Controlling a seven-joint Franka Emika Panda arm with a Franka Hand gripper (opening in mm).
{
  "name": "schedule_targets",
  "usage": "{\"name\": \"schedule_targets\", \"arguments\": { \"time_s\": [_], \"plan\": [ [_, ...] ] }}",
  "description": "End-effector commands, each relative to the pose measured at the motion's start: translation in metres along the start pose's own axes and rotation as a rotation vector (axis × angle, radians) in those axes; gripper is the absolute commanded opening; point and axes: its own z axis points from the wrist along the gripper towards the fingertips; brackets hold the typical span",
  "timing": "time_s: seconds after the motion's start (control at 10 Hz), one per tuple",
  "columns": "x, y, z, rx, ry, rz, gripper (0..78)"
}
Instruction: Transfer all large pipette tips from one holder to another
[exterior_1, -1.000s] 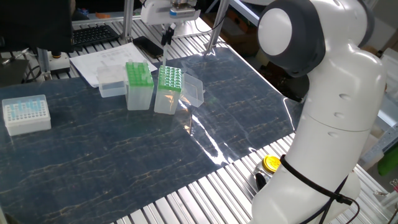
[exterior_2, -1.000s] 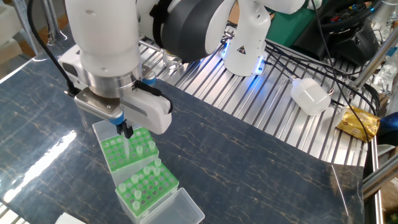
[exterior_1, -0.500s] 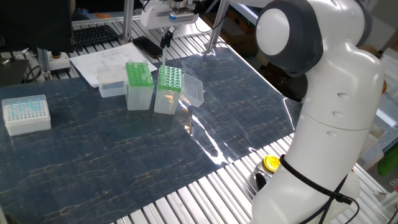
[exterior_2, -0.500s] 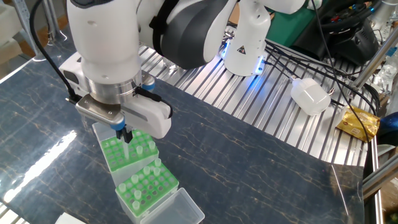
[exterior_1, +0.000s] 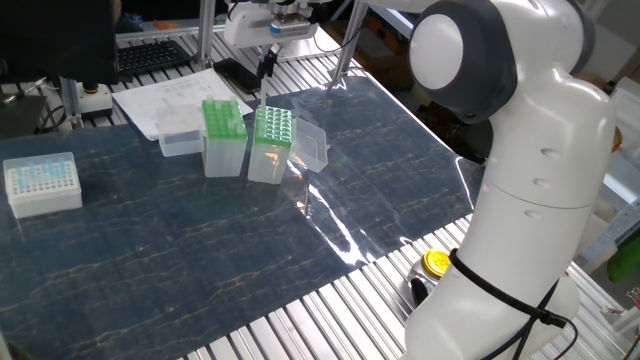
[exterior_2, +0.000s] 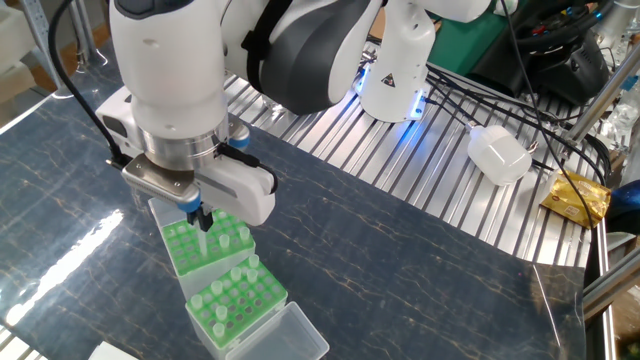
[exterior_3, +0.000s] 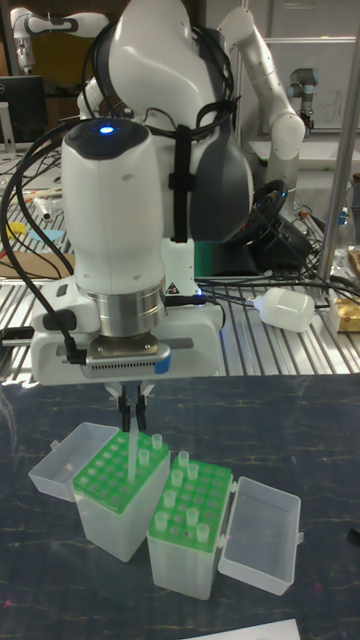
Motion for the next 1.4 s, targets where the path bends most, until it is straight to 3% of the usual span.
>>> {"name": "schedule_targets", "arguments": {
  "time_s": [0.1, 1.3, 1.4],
  "plan": [
    [-0.001, 0.0, -0.002, 0.001, -0.002, 0.0, 77.4],
    [-0.001, 0.0, -0.002, 0.001, -0.002, 0.0, 77.4],
    [-0.003, 0.012, -0.006, 0.003, 0.006, 0.036, 77.4]
  ]
}}
